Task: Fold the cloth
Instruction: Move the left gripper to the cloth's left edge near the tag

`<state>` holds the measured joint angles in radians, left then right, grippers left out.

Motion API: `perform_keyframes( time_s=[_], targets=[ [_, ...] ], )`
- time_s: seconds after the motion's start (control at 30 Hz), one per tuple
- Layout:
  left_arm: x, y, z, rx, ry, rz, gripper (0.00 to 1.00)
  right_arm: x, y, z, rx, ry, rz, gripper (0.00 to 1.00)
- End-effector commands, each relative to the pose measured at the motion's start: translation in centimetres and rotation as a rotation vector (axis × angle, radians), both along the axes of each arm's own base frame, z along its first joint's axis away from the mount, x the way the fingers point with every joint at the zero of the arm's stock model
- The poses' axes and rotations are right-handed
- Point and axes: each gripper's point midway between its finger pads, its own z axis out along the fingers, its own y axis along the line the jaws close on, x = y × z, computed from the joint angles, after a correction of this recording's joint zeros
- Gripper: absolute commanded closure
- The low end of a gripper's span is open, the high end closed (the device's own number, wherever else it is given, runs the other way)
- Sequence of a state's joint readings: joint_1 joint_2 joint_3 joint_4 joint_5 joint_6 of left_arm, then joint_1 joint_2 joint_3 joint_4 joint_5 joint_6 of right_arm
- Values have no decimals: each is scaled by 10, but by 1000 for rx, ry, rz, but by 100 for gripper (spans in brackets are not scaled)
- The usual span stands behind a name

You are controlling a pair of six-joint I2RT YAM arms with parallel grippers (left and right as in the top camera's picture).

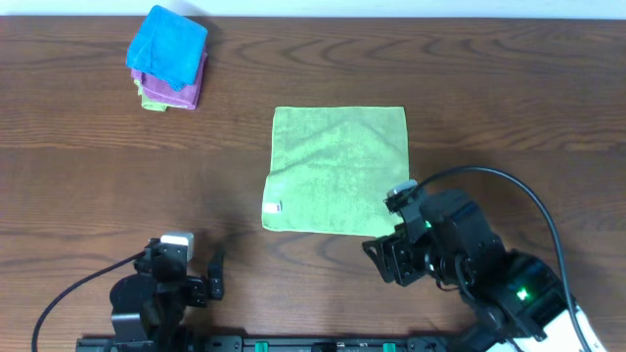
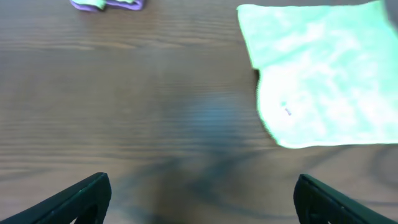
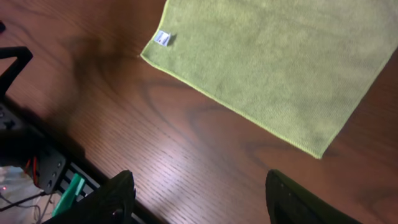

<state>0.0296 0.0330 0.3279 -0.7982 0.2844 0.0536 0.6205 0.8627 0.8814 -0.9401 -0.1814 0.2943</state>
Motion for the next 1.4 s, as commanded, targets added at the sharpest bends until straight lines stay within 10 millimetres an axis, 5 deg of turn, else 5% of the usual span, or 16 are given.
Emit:
perform_keyframes(
  time_s=[0.0, 0.27, 0.43, 0.77, 1.37],
  targets=[
    [-1, -21, 26, -190, 35, -24, 5, 5, -6, 1, 6, -3, -69, 32],
    [28, -40, 93, -277, 213, -105, 5, 12, -18, -2, -11, 2, -136, 32],
    [55, -77, 129, -487, 349, -275, 5, 13, -28, -14, -29, 19, -123, 33],
    [79, -82, 75, -641, 672, -153, 5, 11, -46, -62, 60, 132, -163, 32],
    [106, -92, -34, -722, 941, -159, 5, 49, -70, -70, 257, 168, -300, 26]
  ],
)
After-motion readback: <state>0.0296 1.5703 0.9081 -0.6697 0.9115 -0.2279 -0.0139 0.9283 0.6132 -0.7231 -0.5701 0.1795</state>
